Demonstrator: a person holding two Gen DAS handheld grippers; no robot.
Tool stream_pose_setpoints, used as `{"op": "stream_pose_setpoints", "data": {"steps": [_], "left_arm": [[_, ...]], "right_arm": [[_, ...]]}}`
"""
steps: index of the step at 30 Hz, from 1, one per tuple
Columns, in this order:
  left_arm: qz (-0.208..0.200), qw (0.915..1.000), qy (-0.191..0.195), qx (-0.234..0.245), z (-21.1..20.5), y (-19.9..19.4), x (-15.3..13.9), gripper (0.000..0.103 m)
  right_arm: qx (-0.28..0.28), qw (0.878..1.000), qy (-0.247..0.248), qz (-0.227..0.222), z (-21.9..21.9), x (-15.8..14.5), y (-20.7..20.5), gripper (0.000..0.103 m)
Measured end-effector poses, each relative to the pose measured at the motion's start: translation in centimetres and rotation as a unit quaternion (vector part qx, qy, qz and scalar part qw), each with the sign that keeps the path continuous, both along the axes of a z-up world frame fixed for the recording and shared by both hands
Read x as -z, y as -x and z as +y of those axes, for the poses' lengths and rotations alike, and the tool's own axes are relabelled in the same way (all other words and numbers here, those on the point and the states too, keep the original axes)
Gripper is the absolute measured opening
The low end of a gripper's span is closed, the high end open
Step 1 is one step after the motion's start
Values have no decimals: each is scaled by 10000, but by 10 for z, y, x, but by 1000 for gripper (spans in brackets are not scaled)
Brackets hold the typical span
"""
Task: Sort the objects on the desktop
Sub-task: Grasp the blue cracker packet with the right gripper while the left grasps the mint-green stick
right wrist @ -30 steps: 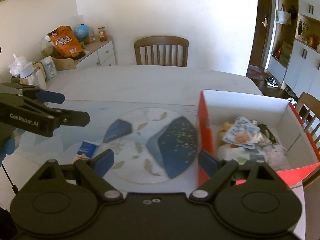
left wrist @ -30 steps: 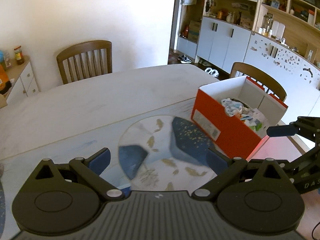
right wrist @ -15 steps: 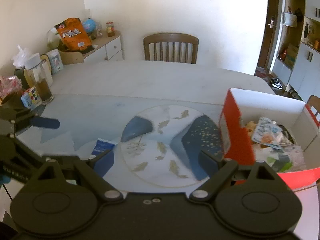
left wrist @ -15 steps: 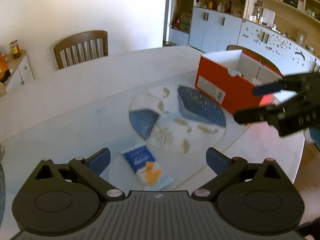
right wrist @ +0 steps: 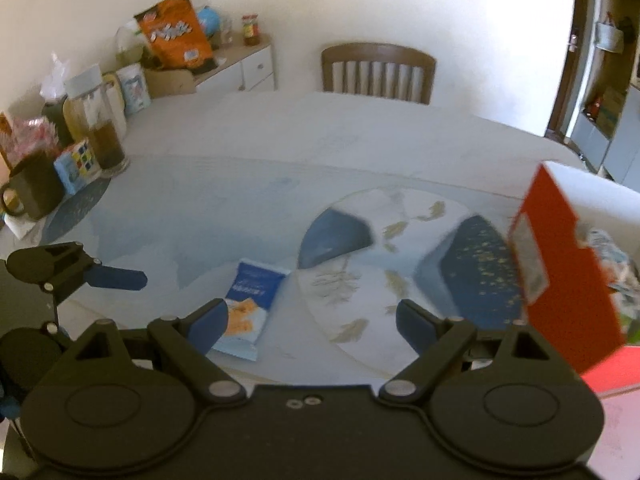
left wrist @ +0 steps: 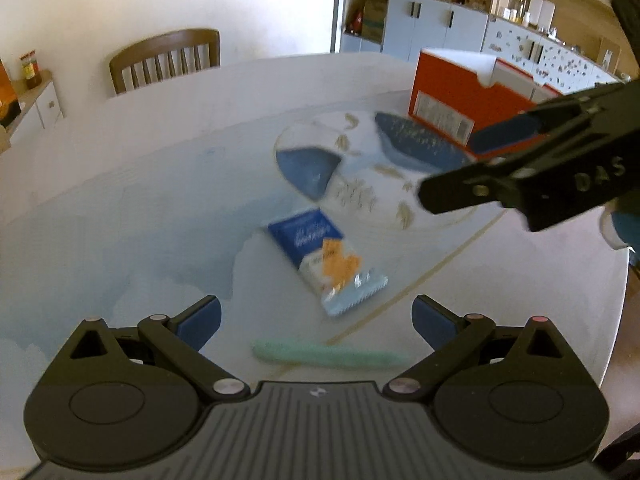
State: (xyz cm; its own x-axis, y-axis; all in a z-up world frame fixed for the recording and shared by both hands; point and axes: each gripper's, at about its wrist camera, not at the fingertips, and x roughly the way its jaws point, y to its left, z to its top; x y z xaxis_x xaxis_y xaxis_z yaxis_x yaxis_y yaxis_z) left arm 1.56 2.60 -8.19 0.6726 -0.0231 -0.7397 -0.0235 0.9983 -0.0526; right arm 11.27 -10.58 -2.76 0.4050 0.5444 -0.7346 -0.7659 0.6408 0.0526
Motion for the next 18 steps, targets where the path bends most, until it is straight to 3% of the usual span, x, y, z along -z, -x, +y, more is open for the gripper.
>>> {"op": "stream_pose_setpoints", "data": {"steps": [11,18], "left_arm": [[152,9998,-88,84,-1,9,21,102],[190,9996,-76,-191,-9,20,20,102]], "right_arm": [[-268,9990,200,298,48,42,0,87],[-354,9981,352,350,64,56,-1,75]]}}
